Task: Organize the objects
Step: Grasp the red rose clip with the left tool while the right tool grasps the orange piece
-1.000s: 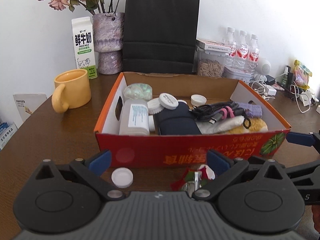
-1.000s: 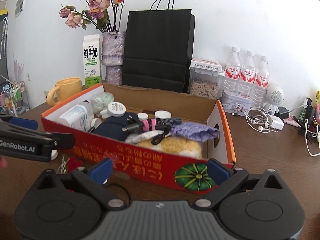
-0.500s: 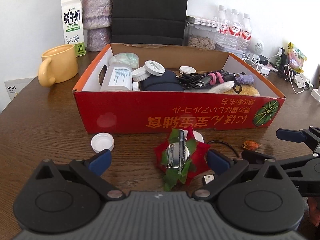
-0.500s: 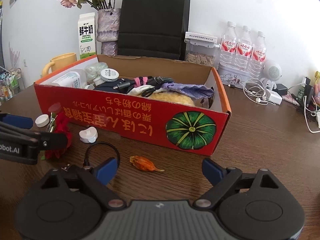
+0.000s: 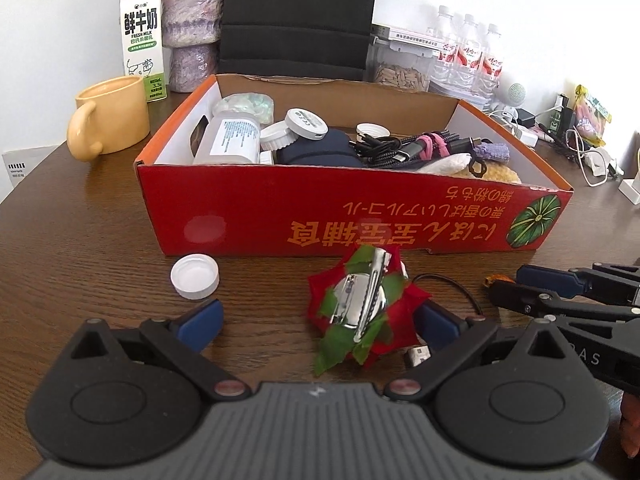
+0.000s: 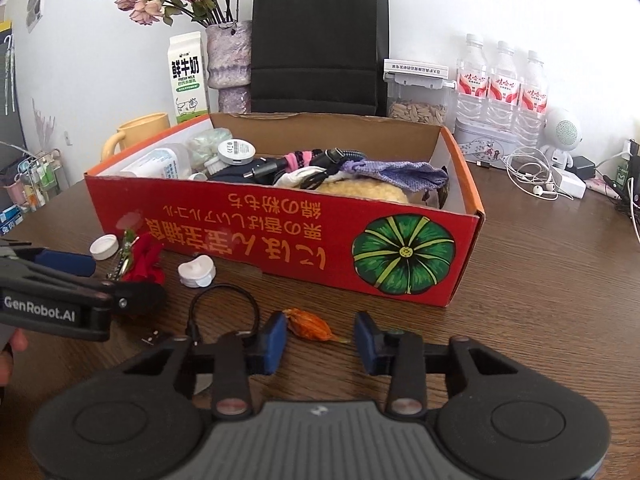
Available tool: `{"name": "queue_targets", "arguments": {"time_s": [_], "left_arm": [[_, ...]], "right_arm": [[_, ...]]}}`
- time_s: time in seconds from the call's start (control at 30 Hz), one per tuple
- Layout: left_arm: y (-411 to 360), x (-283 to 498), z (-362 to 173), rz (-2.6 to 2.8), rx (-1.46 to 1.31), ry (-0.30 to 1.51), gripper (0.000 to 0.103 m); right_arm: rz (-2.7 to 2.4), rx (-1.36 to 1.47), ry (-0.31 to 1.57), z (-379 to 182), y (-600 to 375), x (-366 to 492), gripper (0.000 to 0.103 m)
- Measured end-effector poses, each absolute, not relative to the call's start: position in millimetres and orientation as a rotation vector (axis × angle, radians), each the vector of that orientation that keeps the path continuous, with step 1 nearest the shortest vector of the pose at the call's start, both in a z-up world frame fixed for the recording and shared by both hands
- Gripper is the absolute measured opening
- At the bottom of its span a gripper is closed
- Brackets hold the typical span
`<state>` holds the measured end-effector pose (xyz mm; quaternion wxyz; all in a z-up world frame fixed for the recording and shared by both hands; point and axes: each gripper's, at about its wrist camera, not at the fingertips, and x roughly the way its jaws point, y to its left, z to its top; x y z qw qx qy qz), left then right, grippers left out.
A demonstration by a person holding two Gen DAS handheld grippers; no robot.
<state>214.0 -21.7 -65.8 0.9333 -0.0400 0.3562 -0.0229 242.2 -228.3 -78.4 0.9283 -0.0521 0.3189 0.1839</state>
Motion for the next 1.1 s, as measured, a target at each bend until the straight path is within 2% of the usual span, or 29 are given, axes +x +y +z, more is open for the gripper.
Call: {"name": "queue_targets", "arguments": {"time_s": [0.1, 0.13, 0.17, 0.37, 0.7, 0.73, 0.83, 0.87, 1.07, 1.1], "left_arm": [[-27, 210, -66, -0.063, -0.052, 0.71, 0.064], [-29, 209, -65, -0.066, -0.039, 0.705, 0.042], [-30, 208, -65, -0.071, -0.035, 0.701, 0.039], [-29, 197, -61, -0.075, -0.051, 0.68, 0.036], [-22, 173, -48, -0.059, -0.055, 0.649, 0.036], [-21, 171, -47, -0.057, -0.054, 0.648, 0.036], [-18, 165, -44, -0.051, -0.054, 0.641, 0.036], [-18, 163, -43, -0.048, -0.053, 0.639, 0.036], [-11, 157, -41, -0.025, -0.062, 0.64, 0.037], [-9, 156, -41, -0.02, -0.063, 0.641, 0.037]], "right_arm": [[0.383, -0.109, 0.643, -78, -227, 238, 0.016], [0.384, -0.11, 0.64, -79, -227, 237, 0.012], [0.382, -0.112, 0.636, -79, -226, 235, 0.011], [0.39, -0.111, 0.602, -77, -224, 221, 0.005], [0.387, -0.091, 0.554, -71, -221, 201, 0.005], [0.381, -0.09, 0.553, -70, -221, 201, 0.006], [0.345, -0.07, 0.565, -69, -224, 208, 0.021], [0.336, -0.06, 0.571, -69, -225, 212, 0.023], [0.317, -0.062, 0.642, -80, -218, 237, 0.023], [0.319, -0.08, 0.637, -80, -216, 235, 0.02]]}}
